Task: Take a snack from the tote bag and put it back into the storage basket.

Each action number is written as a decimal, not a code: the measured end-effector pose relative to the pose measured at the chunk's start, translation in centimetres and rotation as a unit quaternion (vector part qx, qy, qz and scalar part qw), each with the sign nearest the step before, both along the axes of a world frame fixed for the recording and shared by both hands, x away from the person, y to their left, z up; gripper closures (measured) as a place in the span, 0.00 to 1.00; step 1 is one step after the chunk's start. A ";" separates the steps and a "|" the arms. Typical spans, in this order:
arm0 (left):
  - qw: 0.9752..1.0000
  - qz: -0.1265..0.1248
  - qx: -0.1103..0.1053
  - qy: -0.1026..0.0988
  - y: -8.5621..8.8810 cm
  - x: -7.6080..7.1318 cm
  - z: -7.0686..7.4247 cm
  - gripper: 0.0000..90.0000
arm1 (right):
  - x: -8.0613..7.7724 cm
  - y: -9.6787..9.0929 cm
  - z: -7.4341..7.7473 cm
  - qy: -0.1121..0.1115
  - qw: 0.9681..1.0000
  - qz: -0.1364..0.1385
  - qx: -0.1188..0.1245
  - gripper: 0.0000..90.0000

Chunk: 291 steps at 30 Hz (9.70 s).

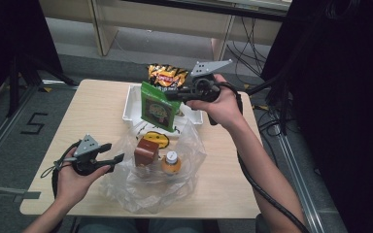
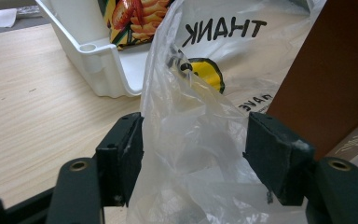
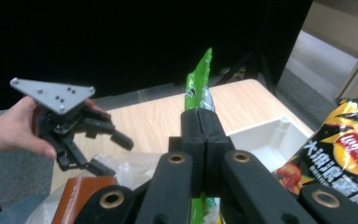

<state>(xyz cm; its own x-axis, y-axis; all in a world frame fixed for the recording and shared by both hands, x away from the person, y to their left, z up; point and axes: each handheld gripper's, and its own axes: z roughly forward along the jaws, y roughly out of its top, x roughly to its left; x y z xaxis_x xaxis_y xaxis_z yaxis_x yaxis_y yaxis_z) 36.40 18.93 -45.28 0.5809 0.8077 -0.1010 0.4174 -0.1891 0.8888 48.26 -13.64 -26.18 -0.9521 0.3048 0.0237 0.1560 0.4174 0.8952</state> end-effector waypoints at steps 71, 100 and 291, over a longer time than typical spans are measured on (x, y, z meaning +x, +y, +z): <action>1.000 -0.005 0.001 0.001 0.4 0.1 -0.2 0.41 | 13.4 3.9 -8.2 0.047 0.988 -0.131 -0.072 1.00; 1.000 -0.005 0.002 0.002 0.5 0.1 -0.2 0.41 | 14.3 3.8 -11.4 0.033 0.981 -0.157 -0.112 1.00; 0.999 -0.040 -0.005 -0.021 -2.0 -1.3 0.3 0.43 | -9.1 -2.0 -10.9 0.028 0.989 -0.142 0.033 0.38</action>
